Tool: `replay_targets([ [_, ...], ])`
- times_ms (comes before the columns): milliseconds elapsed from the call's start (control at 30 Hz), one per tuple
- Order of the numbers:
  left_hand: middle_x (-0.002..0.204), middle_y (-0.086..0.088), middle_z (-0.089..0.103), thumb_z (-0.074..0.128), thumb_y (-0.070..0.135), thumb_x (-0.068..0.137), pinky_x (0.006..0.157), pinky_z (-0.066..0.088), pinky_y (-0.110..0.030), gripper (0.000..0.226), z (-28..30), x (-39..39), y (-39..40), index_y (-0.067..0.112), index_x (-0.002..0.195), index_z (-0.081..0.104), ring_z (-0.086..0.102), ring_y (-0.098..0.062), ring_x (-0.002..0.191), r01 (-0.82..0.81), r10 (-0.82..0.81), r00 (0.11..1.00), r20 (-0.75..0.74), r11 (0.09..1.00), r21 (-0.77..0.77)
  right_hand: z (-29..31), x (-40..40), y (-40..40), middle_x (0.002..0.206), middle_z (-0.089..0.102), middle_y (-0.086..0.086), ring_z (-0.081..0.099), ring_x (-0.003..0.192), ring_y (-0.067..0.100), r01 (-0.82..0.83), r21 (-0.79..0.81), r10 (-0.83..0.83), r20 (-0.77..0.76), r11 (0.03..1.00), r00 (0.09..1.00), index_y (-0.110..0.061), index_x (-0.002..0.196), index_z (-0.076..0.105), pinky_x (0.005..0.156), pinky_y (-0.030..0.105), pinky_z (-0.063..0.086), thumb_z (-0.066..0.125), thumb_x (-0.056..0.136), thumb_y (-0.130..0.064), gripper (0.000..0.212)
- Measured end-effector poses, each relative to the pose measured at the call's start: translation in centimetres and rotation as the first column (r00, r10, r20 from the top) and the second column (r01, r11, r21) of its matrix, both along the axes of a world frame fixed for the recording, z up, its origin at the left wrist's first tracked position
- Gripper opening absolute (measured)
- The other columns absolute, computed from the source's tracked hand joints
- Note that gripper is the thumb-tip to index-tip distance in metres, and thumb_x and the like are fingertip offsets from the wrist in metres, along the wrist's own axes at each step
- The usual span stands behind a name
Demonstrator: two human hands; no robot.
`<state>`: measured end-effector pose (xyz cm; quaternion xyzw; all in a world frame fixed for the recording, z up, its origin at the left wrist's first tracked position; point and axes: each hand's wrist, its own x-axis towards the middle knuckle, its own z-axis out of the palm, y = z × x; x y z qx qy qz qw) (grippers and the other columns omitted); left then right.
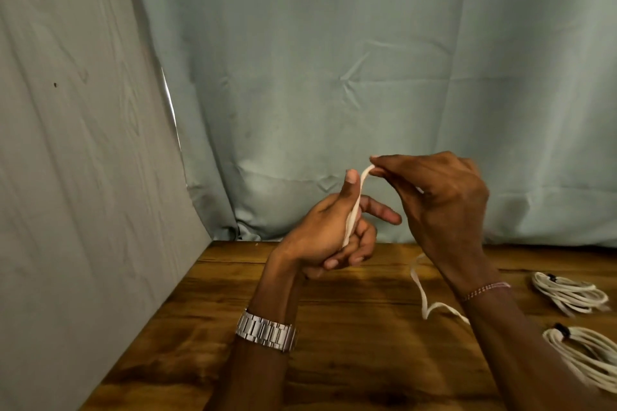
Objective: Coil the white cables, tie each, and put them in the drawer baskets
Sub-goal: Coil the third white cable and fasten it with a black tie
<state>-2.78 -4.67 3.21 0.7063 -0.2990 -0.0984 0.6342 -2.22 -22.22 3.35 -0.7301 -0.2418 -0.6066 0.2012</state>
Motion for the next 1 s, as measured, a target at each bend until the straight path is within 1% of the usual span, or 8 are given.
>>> replay_targets([
  [167,0.038,-0.002,0.043,0.035,0.050,0.103,0.031,0.018,-0.011,0.054,-0.3,-0.1,-0.3,0.004,0.090,0.061,0.022,-0.004,0.023,0.240,-0.261,0.963,-0.067,0.943,-0.230,-1.0,1.4,0.6,0.094,0.077,0.003,0.071,0.078,0.023,-0.187,0.064,0.194,-0.128,0.980,0.973,-0.023,0.119,0.074,0.064,0.044,0.056,0.062,0.099,-0.027,0.023],
  [267,0.038,-0.002,0.046,0.033,0.031,0.106,0.030,0.016,-0.012,0.044,-0.5,0.3,-0.3,-0.001,0.106,0.064,0.023,-0.003,0.023,0.289,-0.325,0.945,-0.045,0.891,-0.351,-1.4,1.8,1.2,0.087,0.076,0.006,0.071,0.073,0.023,-0.243,0.054,0.248,-0.264,0.969,0.932,-0.020,0.121,0.073,0.064,0.038,0.058,0.064,0.092,-0.008,0.032],
  [367,0.049,-0.007,0.060,0.029,0.024,0.107,0.029,0.018,-0.015,0.046,-0.1,0.4,-0.2,-0.005,0.133,0.053,0.029,-0.002,0.023,0.186,-0.228,0.973,-0.041,0.877,-0.443,-1.8,1.4,2.3,0.084,0.077,0.007,0.071,0.069,0.022,-0.246,0.040,0.238,-0.449,0.968,0.862,-0.015,0.109,0.075,0.060,0.033,0.056,0.063,0.090,0.002,0.029],
  [500,0.108,-0.017,0.075,0.031,0.025,0.107,0.030,0.024,-0.015,0.046,0.3,0.9,0.0,-0.001,0.143,0.038,0.045,-0.005,0.031,-0.050,-0.007,0.995,-0.104,0.843,-0.536,-1.8,0.2,4.2,0.077,0.072,-0.002,0.068,0.070,0.011,-0.336,-0.016,0.209,-0.755,0.942,0.622,-0.030,0.090,0.062,0.064,0.027,0.050,0.049,0.101,-0.006,0.030],
  [600,0.128,-0.017,0.067,0.032,0.024,0.108,0.031,0.036,-0.015,0.033,0.5,0.9,0.1,0.006,0.136,0.037,0.075,-0.023,0.073,-0.093,-0.006,0.987,-0.162,0.795,-0.599,-1.3,-0.8,4.5,0.067,0.061,-0.008,0.059,0.059,0.006,-0.366,-0.040,0.150,-0.866,0.930,0.476,-0.026,0.080,0.054,0.056,0.019,0.044,0.044,0.105,-0.011,0.031],
  [700,0.140,-0.018,0.059,0.035,0.023,0.109,0.045,0.057,-0.028,0.019,0.5,1.1,0.2,0.014,0.125,0.039,0.068,-0.035,0.114,-0.117,-0.016,0.980,-0.197,0.756,-0.645,-0.4,-1.9,4.1,0.077,0.065,-0.004,0.059,0.065,0.004,-0.409,-0.167,-0.010,-0.933,0.897,0.360,-0.017,0.092,0.063,0.060,0.017,0.048,0.044,0.106,-0.016,0.023],
  [800,0.147,-0.018,0.051,0.037,0.022,0.109,0.059,0.062,-0.042,0.028,0.2,1.6,0.2,0.008,0.132,0.040,0.062,-0.032,0.124,-0.208,0.085,0.972,-0.219,0.742,-0.637,0.4,-3.0,3.9,0.090,0.068,0.000,0.063,0.072,0.010,-0.429,-0.251,-0.134,-0.949,0.868,0.285,-0.019,0.117,0.062,0.064,0.027,0.053,0.052,0.104,-0.022,0.017],
  [1000,0.155,-0.011,0.041,0.037,0.025,0.108,0.073,0.061,-0.054,0.053,-0.2,1.9,-0.3,0.012,0.157,0.020,0.057,-0.028,0.130,-0.337,0.283,0.941,-0.184,0.755,-0.563,1.7,-5.4,3.7,0.093,0.066,-0.006,0.064,0.082,0.010,-0.369,-0.338,-0.242,-0.928,0.866,0.282,-0.025,0.106,0.064,0.074,0.033,0.057,0.069,0.092,-0.039,0.021],
])
